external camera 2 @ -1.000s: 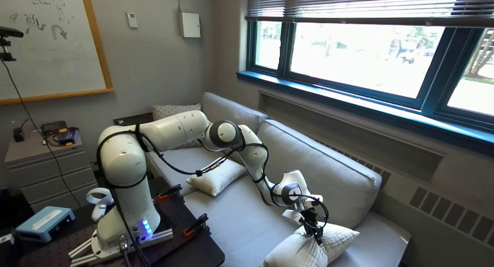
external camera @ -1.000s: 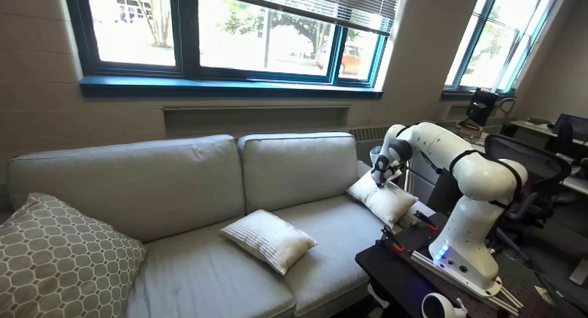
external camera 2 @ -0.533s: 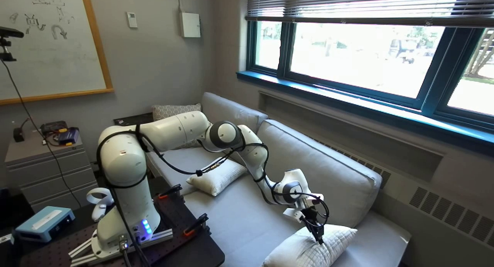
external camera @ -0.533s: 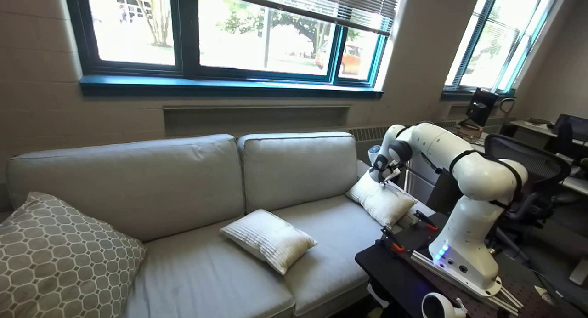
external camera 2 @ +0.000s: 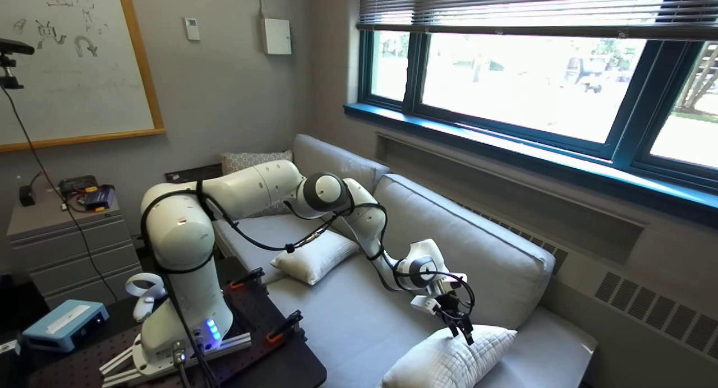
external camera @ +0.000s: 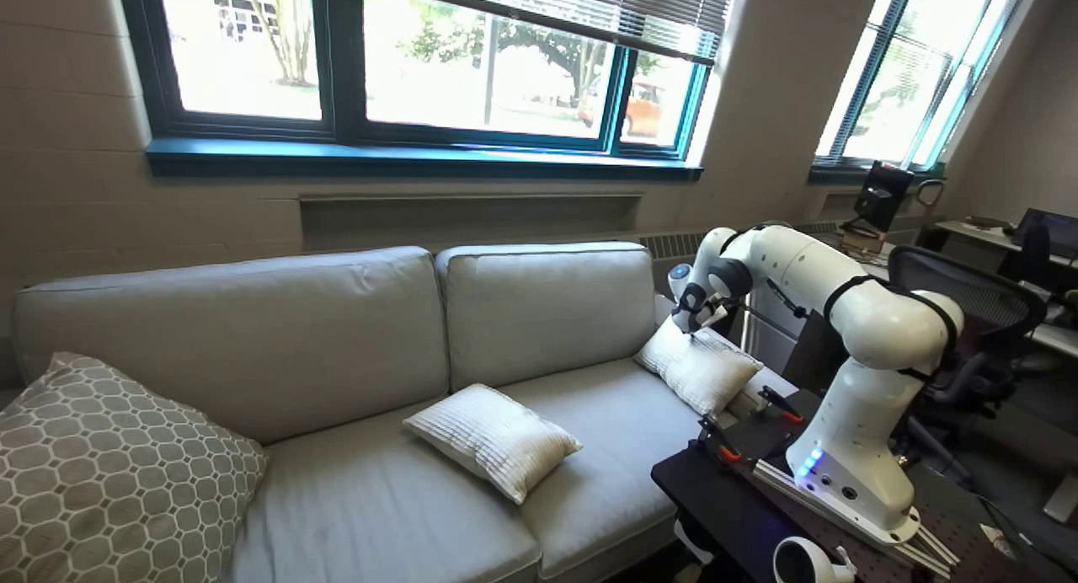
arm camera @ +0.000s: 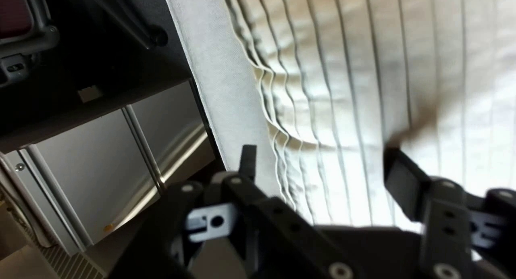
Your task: Pick up the pillow and lean it against the handle of the couch, pick up the second pillow and lean it against the first pillow
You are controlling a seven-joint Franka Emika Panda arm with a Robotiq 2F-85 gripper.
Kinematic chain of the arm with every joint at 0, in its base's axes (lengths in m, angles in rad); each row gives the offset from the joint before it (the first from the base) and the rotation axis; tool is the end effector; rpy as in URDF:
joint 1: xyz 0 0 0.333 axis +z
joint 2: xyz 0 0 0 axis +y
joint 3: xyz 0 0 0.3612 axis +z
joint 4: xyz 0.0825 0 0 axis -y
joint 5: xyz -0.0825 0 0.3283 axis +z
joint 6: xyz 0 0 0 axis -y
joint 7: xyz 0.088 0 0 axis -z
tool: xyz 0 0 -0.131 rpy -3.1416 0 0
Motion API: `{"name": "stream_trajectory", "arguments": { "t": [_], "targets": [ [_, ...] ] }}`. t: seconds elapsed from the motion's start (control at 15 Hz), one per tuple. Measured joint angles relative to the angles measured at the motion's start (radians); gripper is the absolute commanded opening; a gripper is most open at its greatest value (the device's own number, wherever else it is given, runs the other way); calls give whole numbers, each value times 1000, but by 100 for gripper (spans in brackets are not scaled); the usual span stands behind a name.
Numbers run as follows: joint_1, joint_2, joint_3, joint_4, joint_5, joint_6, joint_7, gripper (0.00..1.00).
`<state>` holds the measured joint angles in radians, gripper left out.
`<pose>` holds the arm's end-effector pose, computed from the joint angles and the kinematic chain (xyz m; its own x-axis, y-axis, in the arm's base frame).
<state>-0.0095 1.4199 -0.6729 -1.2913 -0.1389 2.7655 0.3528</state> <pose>0.6567 -0.3231 0.0236 0.9474 -0.2317 0.2209 -0.3199 -0.7149 0.6217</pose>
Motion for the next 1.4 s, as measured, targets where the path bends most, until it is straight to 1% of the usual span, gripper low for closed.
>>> {"name": "stream_trajectory", "arguments": {
  "t": [0.2,0.33,0.47,0.53,0.67,0.87,1.07,1.13,1.27,1.4],
  "targets": [
    [49,-1,-28,-16,0,2,48,100],
    [92,-15,-46,-49,0,19,79,100],
    [133,-45,-48,-104,0,66,89,100],
    [147,-69,-34,-140,0,105,82,100],
    [158,-133,29,-220,0,195,33,100],
    [151,-235,138,-360,-2,325,-93,100],
    [156,-314,242,-512,-8,411,-210,100],
    [172,-329,273,-558,-9,421,-235,100],
    [230,-335,320,-620,-9,413,-258,100],
    [329,-319,337,-647,-5,359,-257,100]
  ]
}}
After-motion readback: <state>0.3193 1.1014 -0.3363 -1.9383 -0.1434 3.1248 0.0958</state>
